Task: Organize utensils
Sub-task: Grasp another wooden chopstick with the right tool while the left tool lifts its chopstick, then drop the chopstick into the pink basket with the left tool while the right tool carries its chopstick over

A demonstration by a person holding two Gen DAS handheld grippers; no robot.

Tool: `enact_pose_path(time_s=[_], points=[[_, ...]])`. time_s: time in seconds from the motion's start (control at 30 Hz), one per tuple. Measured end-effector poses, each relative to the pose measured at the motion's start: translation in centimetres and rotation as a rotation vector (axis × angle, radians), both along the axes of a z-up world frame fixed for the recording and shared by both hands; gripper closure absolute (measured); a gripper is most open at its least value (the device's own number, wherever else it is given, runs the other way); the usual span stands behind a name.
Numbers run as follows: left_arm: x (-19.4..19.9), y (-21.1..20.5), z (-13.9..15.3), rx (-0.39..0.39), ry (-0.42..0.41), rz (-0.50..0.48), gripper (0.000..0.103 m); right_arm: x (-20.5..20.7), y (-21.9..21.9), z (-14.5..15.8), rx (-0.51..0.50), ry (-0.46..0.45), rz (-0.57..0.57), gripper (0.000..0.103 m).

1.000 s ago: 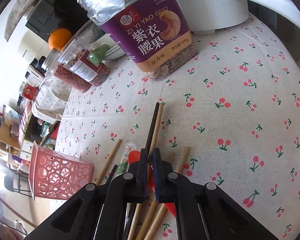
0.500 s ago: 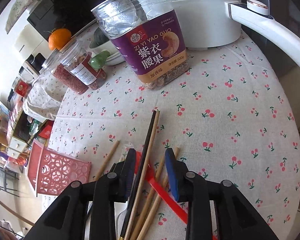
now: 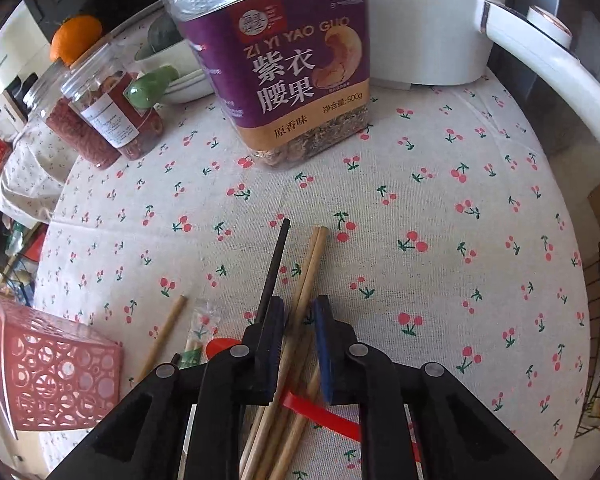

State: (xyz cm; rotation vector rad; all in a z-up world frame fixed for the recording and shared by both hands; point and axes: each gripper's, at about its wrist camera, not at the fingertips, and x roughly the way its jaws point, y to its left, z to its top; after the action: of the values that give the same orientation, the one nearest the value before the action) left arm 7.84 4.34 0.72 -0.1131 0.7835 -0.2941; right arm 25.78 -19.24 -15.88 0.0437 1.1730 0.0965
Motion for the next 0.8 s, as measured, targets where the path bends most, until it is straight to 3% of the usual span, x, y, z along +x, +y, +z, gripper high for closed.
enact_pose_path(time_s=[0.07,0.1,0.27,0.47,0.8], points=[[-0.1,0.0,0.0,0.002,-0.002,0.001,0.097,0.1,0.9,0.1,-0.066,0.005,0.004,0.093],[-0.1,0.1,0.0,0.000,-0.001,0.000,0.097,-0.1,0.9,0.4,-0.048,-0.004,0.001,0.098],[-0.5,0.2,0.4,-0.012,-0.004,-0.009,0.097,-2.9,-0.4,4.2,0.057,-0.108,-0.031,0.098],[-2.1,0.2,2.2,-0.025,-0.056,-0.021,0.097,-9.3,-2.0,10.2,0.147,-0.264,-0.037,0.098],[-5.1,-0.2,6.3,-0.039,-0.193,-0.047,0.097,-17.8,1.5,18.7,0.213,-0.492,0.067,0.098]])
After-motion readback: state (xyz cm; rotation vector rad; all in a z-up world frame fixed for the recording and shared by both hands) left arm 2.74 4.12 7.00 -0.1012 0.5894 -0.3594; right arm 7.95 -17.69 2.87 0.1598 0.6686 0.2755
